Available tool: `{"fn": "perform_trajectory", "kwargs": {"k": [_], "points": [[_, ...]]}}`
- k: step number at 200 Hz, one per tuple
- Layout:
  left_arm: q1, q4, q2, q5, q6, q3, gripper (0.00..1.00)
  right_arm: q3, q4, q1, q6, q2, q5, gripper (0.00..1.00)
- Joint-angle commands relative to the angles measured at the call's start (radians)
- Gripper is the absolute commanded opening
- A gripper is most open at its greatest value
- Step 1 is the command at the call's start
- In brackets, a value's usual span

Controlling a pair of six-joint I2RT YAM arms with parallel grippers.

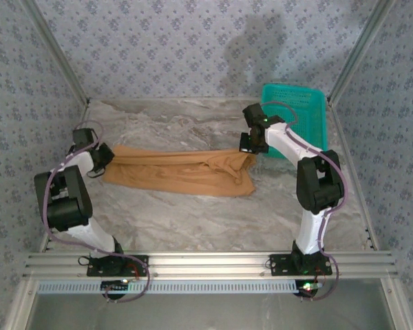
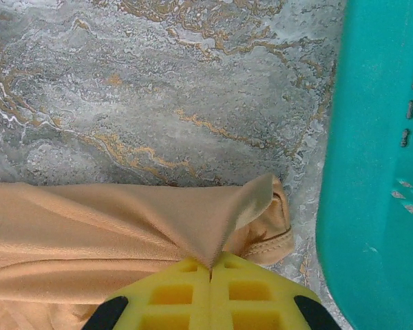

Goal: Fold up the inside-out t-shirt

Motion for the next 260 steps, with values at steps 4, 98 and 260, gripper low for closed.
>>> {"fn": "perform_trajectory", "kwargs": {"k": [4,98,260], "points": [[-0.003,-0.002,0.022,0.020,-0.017,-0.014,0.00,0.033,-0.026,0.007,-0.017,0.014,-0.004,0.00],[-0.063,-0.029,0.000,0.020,-0.024,-0.041,0.00,-0.241,0.015,0.133,-0.017,-0.168,-0.118,0.41],[-0.046,-0.088,-0.058,0.001,-0.024,-0.020,0.00,-0.282,-0.068,0.238,-0.024,-0.211,0.054,0.00]]}}
